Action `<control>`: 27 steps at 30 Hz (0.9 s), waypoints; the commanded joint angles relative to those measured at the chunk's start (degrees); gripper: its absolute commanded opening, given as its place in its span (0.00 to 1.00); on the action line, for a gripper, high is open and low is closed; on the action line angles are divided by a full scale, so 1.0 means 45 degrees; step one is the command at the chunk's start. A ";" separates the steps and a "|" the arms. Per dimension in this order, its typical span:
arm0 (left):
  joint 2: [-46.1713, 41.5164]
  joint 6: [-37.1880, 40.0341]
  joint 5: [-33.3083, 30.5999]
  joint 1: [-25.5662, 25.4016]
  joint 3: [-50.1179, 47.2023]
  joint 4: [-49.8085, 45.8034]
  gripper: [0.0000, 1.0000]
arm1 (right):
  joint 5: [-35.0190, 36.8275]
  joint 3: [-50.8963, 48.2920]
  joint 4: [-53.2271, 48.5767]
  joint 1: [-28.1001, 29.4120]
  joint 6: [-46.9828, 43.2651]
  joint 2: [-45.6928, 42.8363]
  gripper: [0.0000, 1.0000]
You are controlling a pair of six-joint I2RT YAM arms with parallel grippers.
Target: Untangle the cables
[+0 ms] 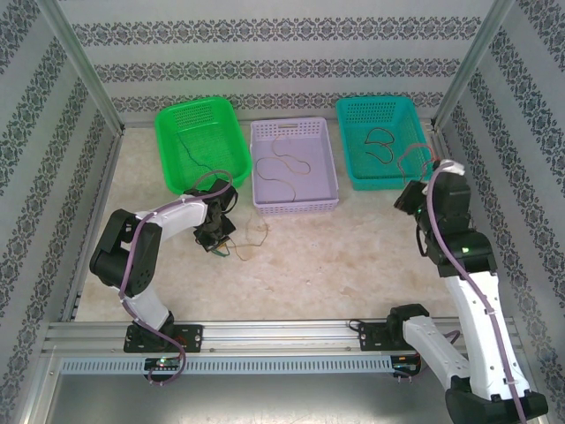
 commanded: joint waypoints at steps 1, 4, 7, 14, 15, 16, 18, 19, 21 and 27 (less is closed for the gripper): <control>0.0703 0.0266 -0.1131 -0.0023 -0.0311 -0.0082 0.00 | 0.1393 0.0954 0.2034 -0.0236 -0.0925 0.0166 0.00; 0.0790 0.0325 -0.1007 -0.0023 -0.0232 -0.0024 0.00 | 0.0477 0.1728 0.3148 -0.0356 -0.1420 0.0581 0.00; 0.0760 0.0413 -0.0821 -0.0042 -0.0016 0.0015 0.00 | -0.1569 0.2349 0.3765 -0.0347 -0.1549 0.1145 0.00; -0.0900 0.0520 -0.1034 -0.0172 0.1700 -0.1231 0.47 | -0.5306 0.1018 0.5310 -0.0066 -0.1064 0.1191 0.00; -0.1174 0.0544 -0.1133 -0.0190 0.1965 -0.1505 0.55 | -0.5583 0.0785 0.5446 0.0097 -0.1161 0.1150 0.00; -0.1463 0.0559 -0.1212 -0.0208 0.2343 -0.1762 0.63 | -0.5866 0.0544 0.5523 0.0320 -0.1329 0.1150 0.00; -0.1973 0.0625 -0.1264 -0.0218 0.2826 -0.2066 0.72 | -0.6021 0.0243 0.5276 0.0816 -0.1848 0.1206 0.00; -0.2148 0.0704 -0.1248 -0.0211 0.3035 -0.2110 0.74 | -0.6058 0.0112 0.5190 0.1062 -0.2115 0.1225 0.00; -0.2473 0.0876 -0.1147 -0.0217 0.3392 -0.2124 0.75 | -0.5868 -0.0092 0.4858 0.1580 -0.2648 0.1300 0.00; -0.3297 0.2182 -0.0517 -0.0256 0.4591 -0.1288 0.74 | -0.4736 -0.0532 0.4201 0.3204 -0.3959 0.1719 0.00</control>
